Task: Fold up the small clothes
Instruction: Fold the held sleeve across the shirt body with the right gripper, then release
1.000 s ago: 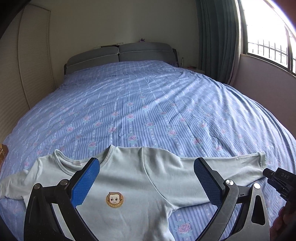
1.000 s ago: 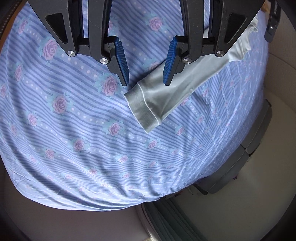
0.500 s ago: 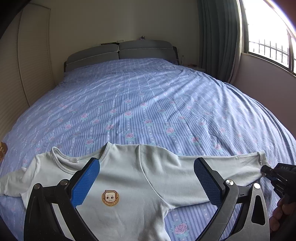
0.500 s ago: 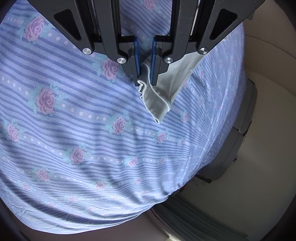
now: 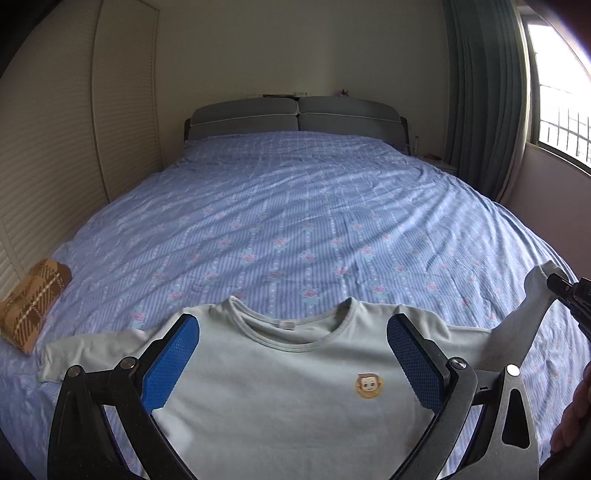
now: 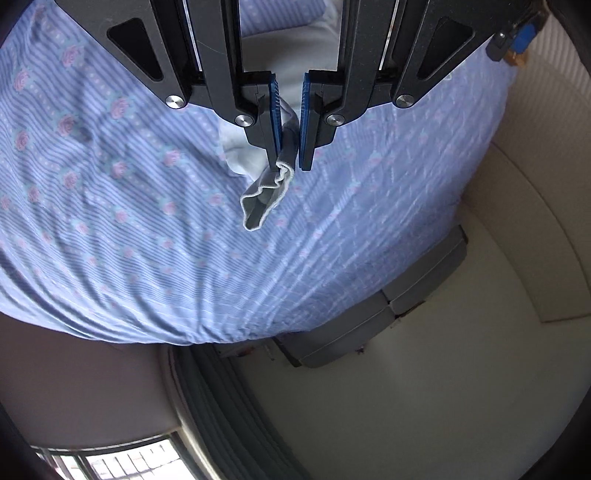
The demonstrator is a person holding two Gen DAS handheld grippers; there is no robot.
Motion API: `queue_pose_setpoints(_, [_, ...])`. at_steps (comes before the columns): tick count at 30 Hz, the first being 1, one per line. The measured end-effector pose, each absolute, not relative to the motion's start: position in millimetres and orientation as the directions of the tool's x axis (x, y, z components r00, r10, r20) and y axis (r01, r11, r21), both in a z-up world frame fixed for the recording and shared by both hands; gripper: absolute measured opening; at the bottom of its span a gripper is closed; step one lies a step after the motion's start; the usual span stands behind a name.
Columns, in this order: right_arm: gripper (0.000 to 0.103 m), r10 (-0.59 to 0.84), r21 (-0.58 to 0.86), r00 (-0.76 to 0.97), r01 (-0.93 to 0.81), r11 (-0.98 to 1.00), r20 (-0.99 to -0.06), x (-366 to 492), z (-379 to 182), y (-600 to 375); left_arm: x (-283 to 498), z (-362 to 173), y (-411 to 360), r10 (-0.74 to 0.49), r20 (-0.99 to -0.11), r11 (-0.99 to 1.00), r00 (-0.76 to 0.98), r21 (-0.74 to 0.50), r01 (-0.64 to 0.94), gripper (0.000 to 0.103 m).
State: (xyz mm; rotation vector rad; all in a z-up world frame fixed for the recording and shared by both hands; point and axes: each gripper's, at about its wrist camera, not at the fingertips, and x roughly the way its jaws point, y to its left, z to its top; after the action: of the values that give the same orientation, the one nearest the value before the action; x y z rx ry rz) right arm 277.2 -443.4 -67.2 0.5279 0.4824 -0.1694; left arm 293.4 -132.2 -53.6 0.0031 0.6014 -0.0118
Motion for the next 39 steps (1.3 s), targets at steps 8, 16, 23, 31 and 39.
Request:
queue_pose_setpoints(8, [0.010, 0.143, 0.290, 0.876, -0.004, 0.957, -0.461, 312.9, -62.3, -286.1, 280.0, -57.2, -15.9, 0.118, -0.572, 0.988, 0.812, -0.011, -0.151, 0.103])
queue_pose_setpoints(16, [0.010, 0.217, 0.080, 0.743, -0.216, 0.973, -0.633, 334.4, -146.9, -150.3, 268.7, -91.8, 54.3, 0.207, -0.611, 0.972, 0.764, 0.038, -0.232, 0.103])
queue_pose_setpoints(23, [0.010, 0.243, 0.053, 0.686, -0.286, 0.957, -0.685, 329.9, -176.1, -108.9, 264.5, -108.8, 72.4, 0.220, -0.637, 0.966, 0.739, 0.035, -0.258, 0.103])
queue_pose_setpoints(31, [0.052, 0.263, 0.088, 0.685, -0.280, 0.956, -0.679, 324.1, -169.3, -116.7, 270.1, -115.5, 62.5, 0.193, -0.653, 0.972, 0.733, 0.025, -0.233, 0.103])
queue_pose_setpoints(39, [0.064, 0.177, 0.130, 0.791, -0.125, 0.984, -0.586, 280.4, -128.7, -208.7, 297.7, -117.7, 4.3, 0.008, -0.644, 0.998, 0.765, -0.045, -0.049, 0.103])
